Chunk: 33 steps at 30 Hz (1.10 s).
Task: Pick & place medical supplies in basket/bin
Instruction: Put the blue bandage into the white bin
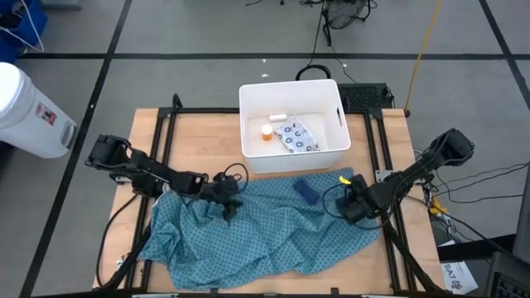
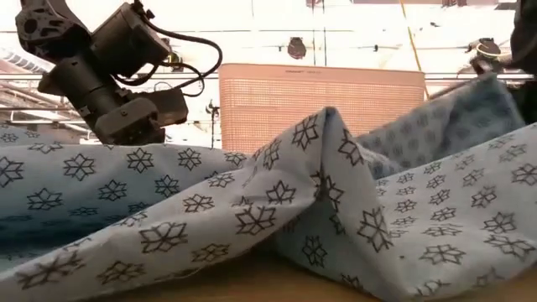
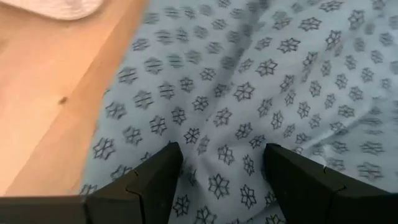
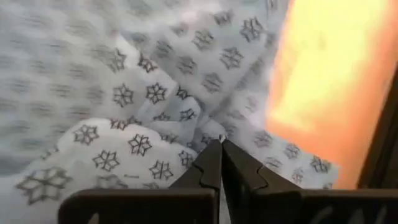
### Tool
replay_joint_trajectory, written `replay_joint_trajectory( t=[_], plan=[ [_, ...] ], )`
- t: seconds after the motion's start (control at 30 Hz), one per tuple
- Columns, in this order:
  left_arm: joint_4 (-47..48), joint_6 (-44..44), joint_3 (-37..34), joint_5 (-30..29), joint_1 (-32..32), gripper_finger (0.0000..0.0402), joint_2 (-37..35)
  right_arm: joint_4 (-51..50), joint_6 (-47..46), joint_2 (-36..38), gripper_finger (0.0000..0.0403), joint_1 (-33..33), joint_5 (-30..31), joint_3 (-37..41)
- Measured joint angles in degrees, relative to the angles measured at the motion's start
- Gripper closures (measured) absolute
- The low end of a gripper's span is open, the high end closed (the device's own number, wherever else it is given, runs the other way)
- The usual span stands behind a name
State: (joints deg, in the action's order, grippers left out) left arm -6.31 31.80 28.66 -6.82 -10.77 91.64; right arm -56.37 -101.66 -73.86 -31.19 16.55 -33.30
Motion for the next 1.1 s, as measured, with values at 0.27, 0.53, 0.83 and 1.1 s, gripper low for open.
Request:
replay_joint_trajectory(
  t=[0.27,0.53,0.83,1.1],
  plan=[
    [-3.8,-5.2,-0.2,8.2,-2.3,0.0158,0.2,-5.9,2.5,0.2,0.0402,-2.3,11.7,-10.1],
    [-4.1,-7.2,-0.2,9.6,-3.0,0.0158,0.2,-2.2,10.1,0.3,0.0402,-3.3,20.9,-16.7],
    [-4.7,-7.5,-0.2,9.6,-3.1,0.0158,0.2,26.1,30.5,-1.8,0.0403,-2.2,19.1,-15.4],
    [-4.7,-7.4,-0.2,9.6,-3.1,0.0158,0.2,25.9,24.0,-5.8,0.0403,1.7,7.4,-8.4]
  ],
)
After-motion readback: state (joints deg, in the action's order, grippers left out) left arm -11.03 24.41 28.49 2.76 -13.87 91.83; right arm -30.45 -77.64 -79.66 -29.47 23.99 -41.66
